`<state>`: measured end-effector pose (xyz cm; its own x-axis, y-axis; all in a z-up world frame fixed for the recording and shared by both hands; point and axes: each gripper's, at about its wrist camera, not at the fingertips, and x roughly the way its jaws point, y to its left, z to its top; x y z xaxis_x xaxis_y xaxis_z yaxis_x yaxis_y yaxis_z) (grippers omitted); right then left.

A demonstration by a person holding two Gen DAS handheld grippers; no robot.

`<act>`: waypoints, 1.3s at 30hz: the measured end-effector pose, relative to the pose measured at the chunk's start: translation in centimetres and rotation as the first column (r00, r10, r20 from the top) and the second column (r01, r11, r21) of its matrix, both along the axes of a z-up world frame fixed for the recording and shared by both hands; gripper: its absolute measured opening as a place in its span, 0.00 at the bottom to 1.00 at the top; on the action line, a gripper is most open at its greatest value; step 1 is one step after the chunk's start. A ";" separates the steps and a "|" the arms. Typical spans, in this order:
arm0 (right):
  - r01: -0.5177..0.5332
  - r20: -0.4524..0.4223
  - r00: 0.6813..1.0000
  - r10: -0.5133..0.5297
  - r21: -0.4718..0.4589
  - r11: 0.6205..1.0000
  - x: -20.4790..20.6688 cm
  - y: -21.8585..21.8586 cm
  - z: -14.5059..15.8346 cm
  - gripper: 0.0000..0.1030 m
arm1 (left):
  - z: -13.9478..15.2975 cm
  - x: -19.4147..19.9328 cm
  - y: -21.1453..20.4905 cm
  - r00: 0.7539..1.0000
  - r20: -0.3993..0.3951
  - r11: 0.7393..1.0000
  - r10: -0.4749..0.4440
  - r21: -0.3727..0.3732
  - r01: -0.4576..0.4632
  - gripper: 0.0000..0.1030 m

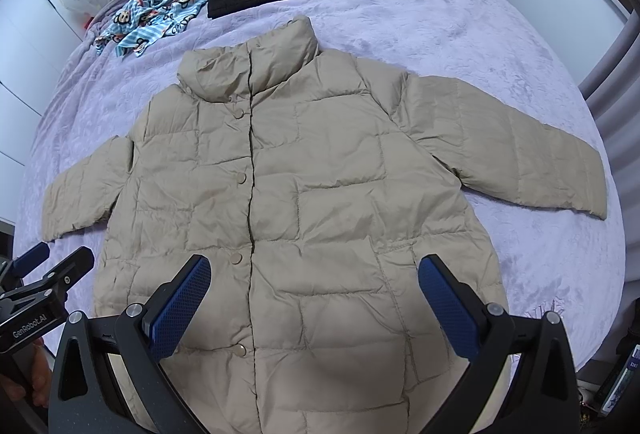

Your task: Fold large clothes

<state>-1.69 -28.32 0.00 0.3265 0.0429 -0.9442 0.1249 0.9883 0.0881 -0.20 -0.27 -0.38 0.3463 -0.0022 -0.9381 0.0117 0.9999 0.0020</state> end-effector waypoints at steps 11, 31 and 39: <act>0.001 -0.001 1.000 -0.001 0.001 1.000 0.1 0.0 0.0 1.00 | 0.0 0.0 0.0 1.000 0.000 1.000 0.001 -0.001 -0.001 1.00; 0.000 -0.002 1.000 0.000 0.001 1.000 0.1 0.1 -0.1 1.00 | -0.5 0.2 0.5 1.000 -0.008 1.000 0.008 -0.006 -0.008 1.00; 0.001 -0.003 1.000 -0.001 0.002 1.000 0.2 0.1 -0.1 1.00 | -0.3 0.2 0.7 1.000 -0.009 1.000 0.008 -0.005 -0.008 1.00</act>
<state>-1.54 -28.24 -0.07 0.3239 0.0440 -0.9451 0.1266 0.9879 0.0894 0.01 0.39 -0.72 0.3381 -0.0040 -0.9411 0.0039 1.0000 -0.0029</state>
